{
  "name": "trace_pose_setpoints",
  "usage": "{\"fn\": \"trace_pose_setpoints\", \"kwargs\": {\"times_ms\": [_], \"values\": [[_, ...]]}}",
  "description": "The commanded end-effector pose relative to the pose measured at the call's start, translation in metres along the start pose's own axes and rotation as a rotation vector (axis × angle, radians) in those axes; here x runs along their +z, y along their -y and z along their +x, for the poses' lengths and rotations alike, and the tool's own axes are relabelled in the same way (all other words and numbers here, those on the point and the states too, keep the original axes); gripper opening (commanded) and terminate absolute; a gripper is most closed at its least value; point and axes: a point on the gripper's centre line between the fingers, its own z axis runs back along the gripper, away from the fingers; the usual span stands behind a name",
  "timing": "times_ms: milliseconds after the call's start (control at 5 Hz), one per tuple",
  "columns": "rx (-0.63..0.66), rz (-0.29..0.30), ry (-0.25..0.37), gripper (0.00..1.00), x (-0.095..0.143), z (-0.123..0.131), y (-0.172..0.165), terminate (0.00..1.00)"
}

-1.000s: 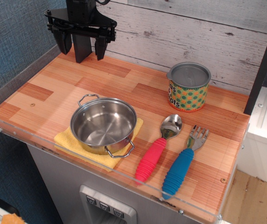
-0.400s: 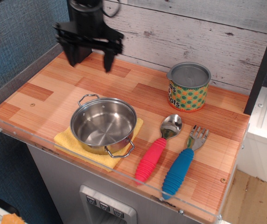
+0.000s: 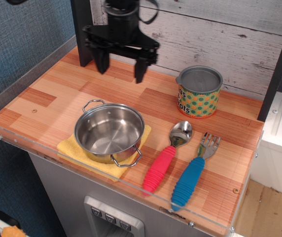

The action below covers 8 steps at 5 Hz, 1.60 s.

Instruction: Move the fork to the left side of the pot.

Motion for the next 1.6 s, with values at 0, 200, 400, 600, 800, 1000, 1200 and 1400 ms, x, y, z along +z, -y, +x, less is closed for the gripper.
{"fn": "trace_pose_setpoints", "kwargs": {"times_ms": [0, 200, 400, 600, 800, 1000, 1200, 1400], "values": [[-0.134, -0.040, 0.039, 1.00, 0.011, -0.006, 0.049, 0.00], [-0.200, -0.062, 0.029, 1.00, 0.008, -0.017, 0.074, 0.00], [-0.219, -0.073, 0.011, 1.00, 0.008, -0.033, 0.086, 0.00], [-0.225, -0.131, 0.011, 1.00, 0.003, -0.054, 0.085, 0.00], [-0.271, -0.128, 0.011, 1.00, -0.006, -0.059, 0.101, 0.00], [-0.321, -0.109, 0.009, 1.00, -0.012, -0.064, 0.121, 0.00], [-0.309, -0.114, 0.007, 1.00, -0.016, -0.067, 0.126, 0.00], [-0.305, -0.129, -0.005, 1.00, -0.020, -0.071, 0.133, 0.00]]}}
